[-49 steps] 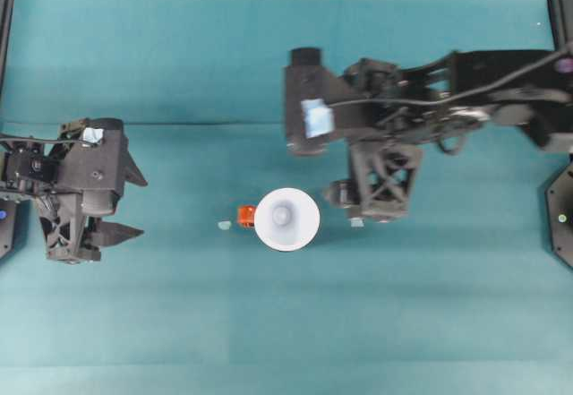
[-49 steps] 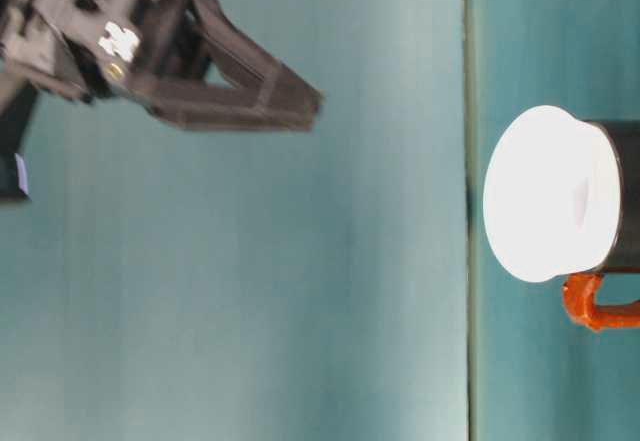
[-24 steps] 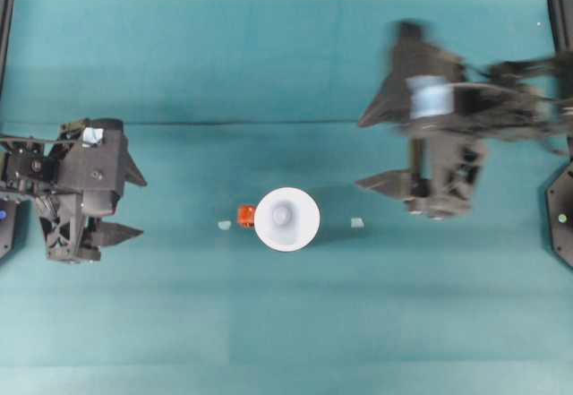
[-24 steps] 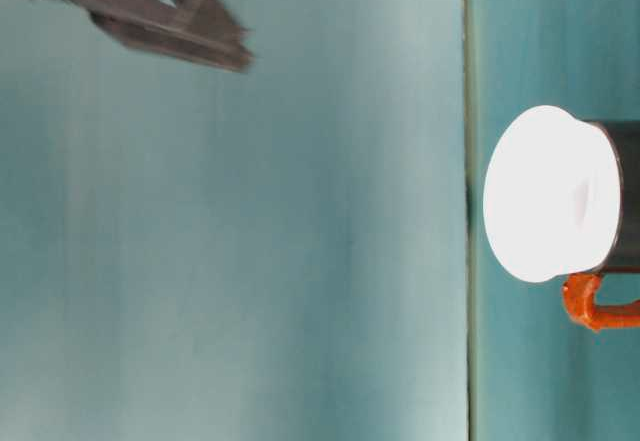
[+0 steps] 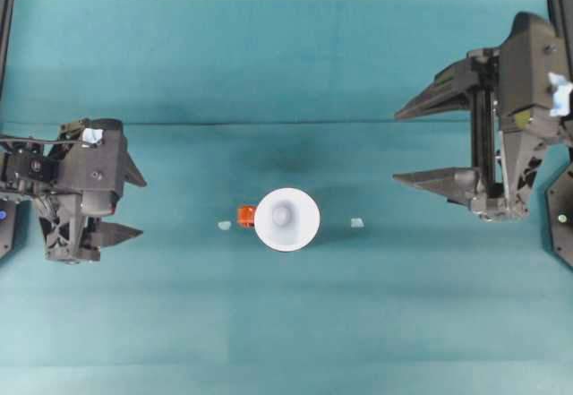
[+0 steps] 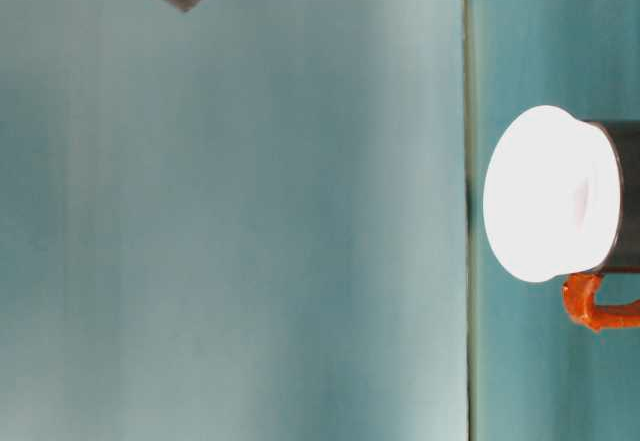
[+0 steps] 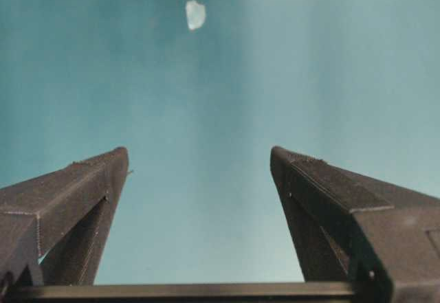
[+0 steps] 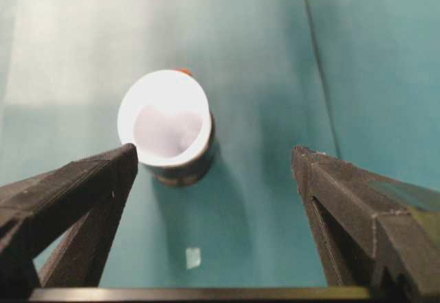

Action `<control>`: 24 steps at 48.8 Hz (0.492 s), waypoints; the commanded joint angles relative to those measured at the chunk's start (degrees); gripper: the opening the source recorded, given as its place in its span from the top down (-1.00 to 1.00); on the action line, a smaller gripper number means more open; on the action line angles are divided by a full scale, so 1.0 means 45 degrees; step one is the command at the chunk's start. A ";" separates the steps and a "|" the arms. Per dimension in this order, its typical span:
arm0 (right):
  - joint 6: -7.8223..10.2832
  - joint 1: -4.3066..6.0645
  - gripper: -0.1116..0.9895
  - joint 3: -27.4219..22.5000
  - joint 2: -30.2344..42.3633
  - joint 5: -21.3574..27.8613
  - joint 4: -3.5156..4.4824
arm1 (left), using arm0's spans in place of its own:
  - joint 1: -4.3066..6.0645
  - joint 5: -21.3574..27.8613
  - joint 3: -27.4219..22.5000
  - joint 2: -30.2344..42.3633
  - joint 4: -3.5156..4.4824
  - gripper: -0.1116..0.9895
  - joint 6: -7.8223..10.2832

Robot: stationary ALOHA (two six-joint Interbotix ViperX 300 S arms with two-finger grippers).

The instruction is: Put the paper cup into the moved red handle cup holder.

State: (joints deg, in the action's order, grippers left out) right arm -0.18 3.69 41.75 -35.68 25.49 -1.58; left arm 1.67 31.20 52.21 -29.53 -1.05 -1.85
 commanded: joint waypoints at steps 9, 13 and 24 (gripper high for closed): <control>0.0117 -0.0039 -0.65 -0.0137 0.0078 -0.0020 -0.0039 | 0.0020 -0.0078 -0.0098 -0.0098 -0.0020 -0.88 -0.0215; 0.0117 -0.0039 -0.65 -0.0137 0.0078 -0.0020 -0.0039 | 0.0020 -0.0078 -0.0098 -0.0078 -0.0020 -0.88 -0.0215; 0.0137 -0.0039 -0.65 -0.0117 0.0078 -0.0020 -0.0039 | 0.0020 -0.0078 -0.0098 -0.0098 -0.0039 -0.88 -0.0234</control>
State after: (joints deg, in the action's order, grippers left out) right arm -0.09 3.60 41.75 -35.16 25.66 -1.76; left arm 1.67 31.20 52.21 -29.62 -1.05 -2.72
